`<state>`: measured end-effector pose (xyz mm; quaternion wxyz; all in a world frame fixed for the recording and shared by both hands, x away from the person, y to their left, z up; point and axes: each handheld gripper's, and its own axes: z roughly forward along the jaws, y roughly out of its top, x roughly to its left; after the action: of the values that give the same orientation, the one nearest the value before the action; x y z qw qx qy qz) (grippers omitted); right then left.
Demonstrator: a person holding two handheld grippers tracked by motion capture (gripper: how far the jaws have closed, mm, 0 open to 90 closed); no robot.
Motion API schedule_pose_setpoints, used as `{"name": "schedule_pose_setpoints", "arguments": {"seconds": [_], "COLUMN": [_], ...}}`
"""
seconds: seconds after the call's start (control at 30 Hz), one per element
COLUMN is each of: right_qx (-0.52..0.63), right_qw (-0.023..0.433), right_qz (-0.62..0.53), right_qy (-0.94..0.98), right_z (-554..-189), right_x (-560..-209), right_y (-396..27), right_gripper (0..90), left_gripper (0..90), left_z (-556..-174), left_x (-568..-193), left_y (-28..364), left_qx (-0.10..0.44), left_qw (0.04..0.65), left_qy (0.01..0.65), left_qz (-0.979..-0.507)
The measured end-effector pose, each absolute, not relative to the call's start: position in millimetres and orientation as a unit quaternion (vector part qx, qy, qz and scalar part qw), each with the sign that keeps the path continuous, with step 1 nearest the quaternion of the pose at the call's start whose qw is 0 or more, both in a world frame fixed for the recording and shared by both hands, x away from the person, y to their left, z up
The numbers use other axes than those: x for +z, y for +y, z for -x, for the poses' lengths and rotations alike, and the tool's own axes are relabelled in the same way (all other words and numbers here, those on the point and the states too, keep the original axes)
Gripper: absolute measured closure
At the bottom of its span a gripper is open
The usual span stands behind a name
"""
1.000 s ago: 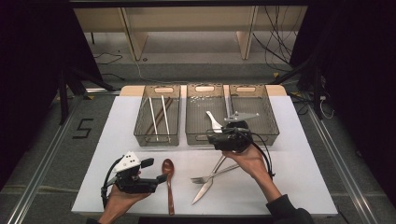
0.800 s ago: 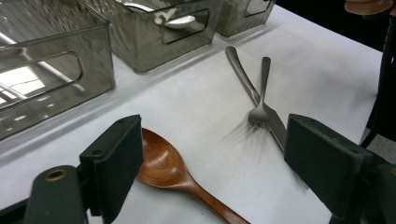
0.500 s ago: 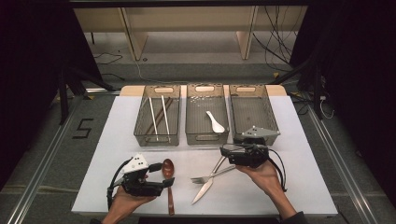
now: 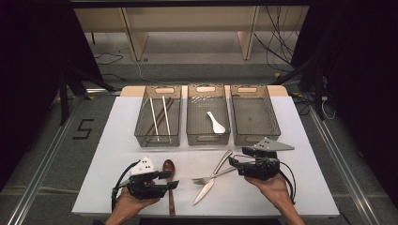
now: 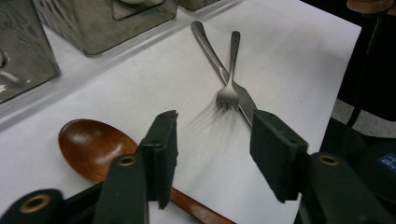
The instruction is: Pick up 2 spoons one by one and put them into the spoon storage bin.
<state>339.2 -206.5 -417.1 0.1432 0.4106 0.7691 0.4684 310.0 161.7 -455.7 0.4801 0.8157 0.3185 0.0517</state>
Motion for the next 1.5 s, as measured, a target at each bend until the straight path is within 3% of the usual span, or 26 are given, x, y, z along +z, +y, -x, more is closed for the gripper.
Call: {"name": "schedule_pose_setpoints", "arguments": {"seconds": [0.33, 0.53, 1.5], "right_qx": [0.471, 0.477, 0.489], "right_qw": [0.146, 0.149, 0.155], "right_qz": [-0.407, -0.406, -0.404], "right_qy": [0.769, 0.765, 0.758], "right_z": [-326, -320, -302], "right_x": [-424, -428, -439], "right_y": [-210, -213, -218], "right_gripper": [32.0, 31.4, 28.2], "left_gripper": [77.4, 87.6, 88.9], "left_z": [-307, -306, -312], "left_x": [-460, -463, -483], "left_y": [149, 143, 132], "left_qx": [0.037, 0.027, -0.006], "left_qw": [0.458, 0.446, 0.325], "left_qy": [0.291, 0.279, 0.281], "left_qz": [-0.839, -0.850, -0.903]}}
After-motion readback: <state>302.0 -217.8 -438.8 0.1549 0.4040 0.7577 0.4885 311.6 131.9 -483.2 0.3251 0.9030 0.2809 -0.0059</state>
